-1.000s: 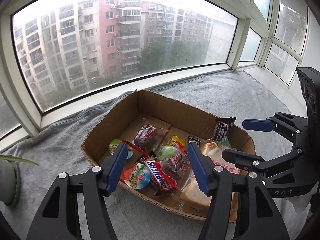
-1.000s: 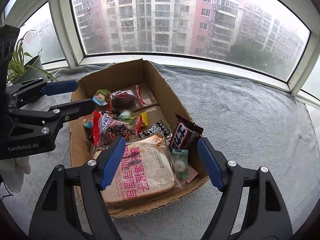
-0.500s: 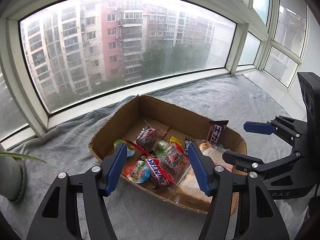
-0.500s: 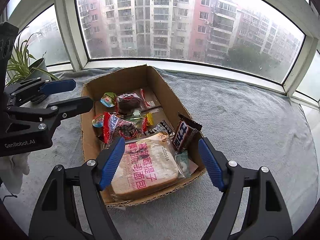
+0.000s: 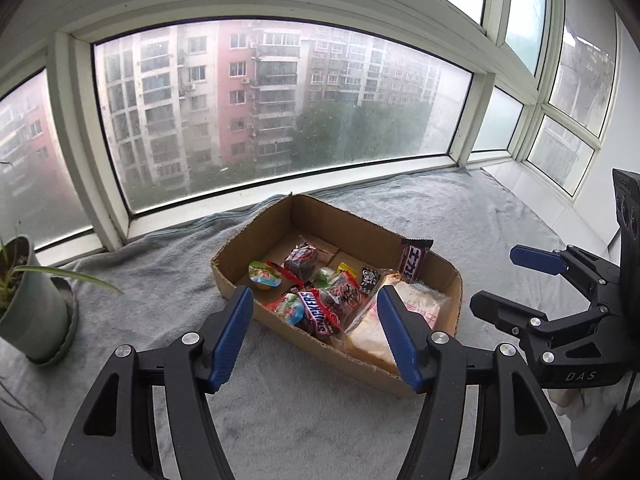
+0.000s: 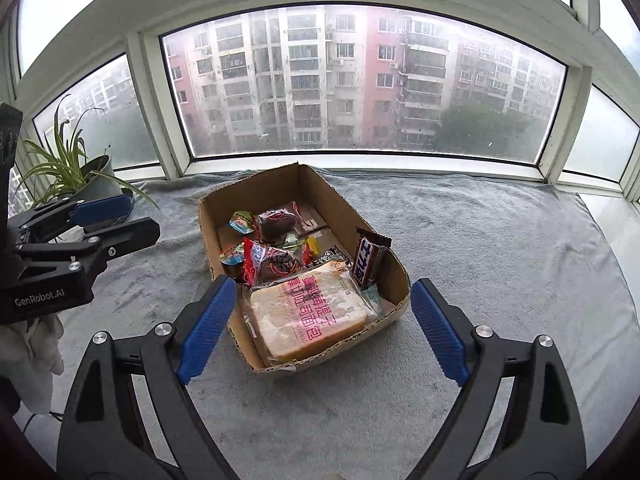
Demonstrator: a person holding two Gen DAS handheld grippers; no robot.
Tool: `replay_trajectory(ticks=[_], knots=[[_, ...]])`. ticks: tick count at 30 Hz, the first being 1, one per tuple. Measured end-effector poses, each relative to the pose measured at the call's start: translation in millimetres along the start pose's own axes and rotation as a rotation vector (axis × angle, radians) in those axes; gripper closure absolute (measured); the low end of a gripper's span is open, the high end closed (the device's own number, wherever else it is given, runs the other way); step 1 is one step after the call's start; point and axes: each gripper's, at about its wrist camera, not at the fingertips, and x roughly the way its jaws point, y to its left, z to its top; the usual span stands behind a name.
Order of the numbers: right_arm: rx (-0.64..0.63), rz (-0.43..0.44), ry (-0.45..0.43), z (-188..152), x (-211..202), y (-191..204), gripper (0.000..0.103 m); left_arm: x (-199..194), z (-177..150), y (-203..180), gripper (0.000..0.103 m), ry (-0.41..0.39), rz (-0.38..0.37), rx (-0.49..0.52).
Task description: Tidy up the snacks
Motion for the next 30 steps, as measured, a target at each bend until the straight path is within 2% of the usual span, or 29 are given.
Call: replay_trajectory(ticks=[1, 3, 9, 18, 30], knots=[[0.005, -0.012, -0.008, -1, -5, 1, 0.009, -7, -2, -2, 0.038, -0.007, 0.007, 0.01], [0.016, -0.033, -0.032, -4, -17, 5, 0.006, -20, -6, -7, 0.027, -0.023, 0.031, 0.021], [0.084, -0.041, -0.065, -14, -44, 8, 0.002, -56, -18, -13, 0.023, -0.064, 0.076, 0.002], [0.062, -0.057, -0.062, -17, -52, 15, 0.002, -82, -23, -13, 0.023, -0.095, 0.106, -0.017], [0.051, -0.053, -0.073, -16, -56, 18, 0.002, -91, -24, -18, 0.023, -0.109, 0.115, -0.022]])
